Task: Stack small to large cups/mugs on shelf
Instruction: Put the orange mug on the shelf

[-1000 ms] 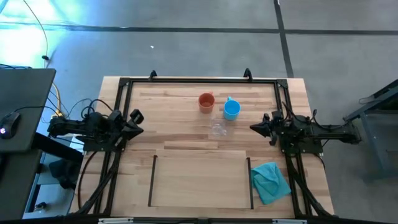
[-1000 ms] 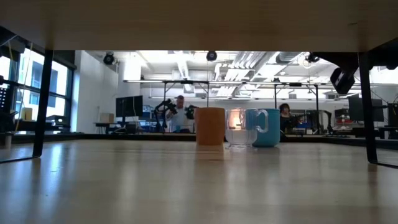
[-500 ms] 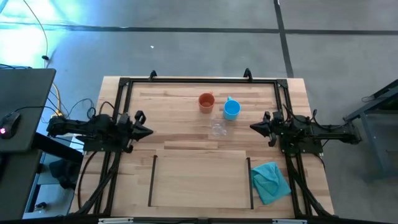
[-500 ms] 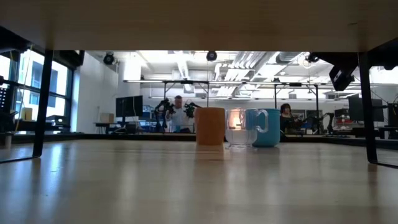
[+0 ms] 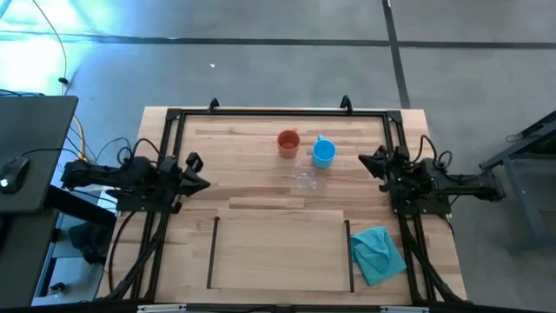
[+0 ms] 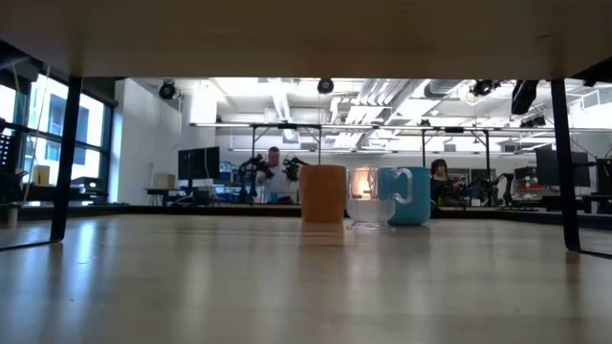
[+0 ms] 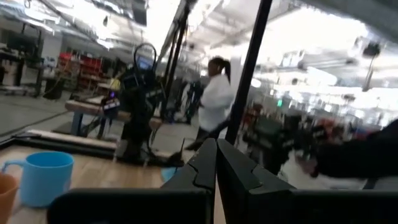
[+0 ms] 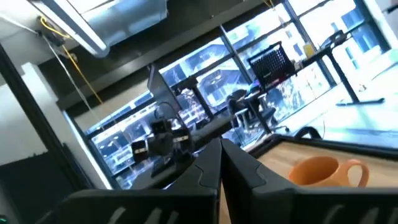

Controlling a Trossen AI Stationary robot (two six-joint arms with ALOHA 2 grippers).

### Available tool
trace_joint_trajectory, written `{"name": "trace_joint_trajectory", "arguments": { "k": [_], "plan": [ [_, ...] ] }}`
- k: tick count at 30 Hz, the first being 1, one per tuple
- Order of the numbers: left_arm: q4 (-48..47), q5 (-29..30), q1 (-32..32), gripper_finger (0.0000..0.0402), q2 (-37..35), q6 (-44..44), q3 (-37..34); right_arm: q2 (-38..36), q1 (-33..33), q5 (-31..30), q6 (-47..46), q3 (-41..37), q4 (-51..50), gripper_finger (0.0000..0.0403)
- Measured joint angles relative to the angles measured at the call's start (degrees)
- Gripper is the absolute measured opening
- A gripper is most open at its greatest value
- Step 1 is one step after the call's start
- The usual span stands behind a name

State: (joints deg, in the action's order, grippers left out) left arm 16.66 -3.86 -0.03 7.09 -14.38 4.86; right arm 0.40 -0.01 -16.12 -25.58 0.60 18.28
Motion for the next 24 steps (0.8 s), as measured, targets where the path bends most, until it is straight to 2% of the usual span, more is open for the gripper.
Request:
{"name": "trace_joint_trajectory", "arguments": {
  "k": [4,10,14,18,24],
  "plan": [
    [-4.8,1.1,0.0,0.0003,7.6,4.5,7.8,0.0,0.0,0.0,1.2,0.0,-0.9,0.0],
    [-14.0,11.1,0.0,0.0003,22.8,6.7,18.3,0.0,0.0,0.0,4.2,0.0,-2.7,0.0],
    [-13.6,16.1,0.0,0.0003,33.1,6.6,21.6,0.0,0.0,0.0,5.0,0.0,-3.0,0.0],
    [-12.5,17.2,0.0,0.0003,40.8,6.4,24.0,0.0,0.0,0.1,6.8,0.5,-3.0,0.0003],
    [-5.6,16.9,0.0,0.0003,45.0,6.9,26.7,0.0,0.0,-0.9,6.3,3.1,-3.3,0.0034]
  ]
}}
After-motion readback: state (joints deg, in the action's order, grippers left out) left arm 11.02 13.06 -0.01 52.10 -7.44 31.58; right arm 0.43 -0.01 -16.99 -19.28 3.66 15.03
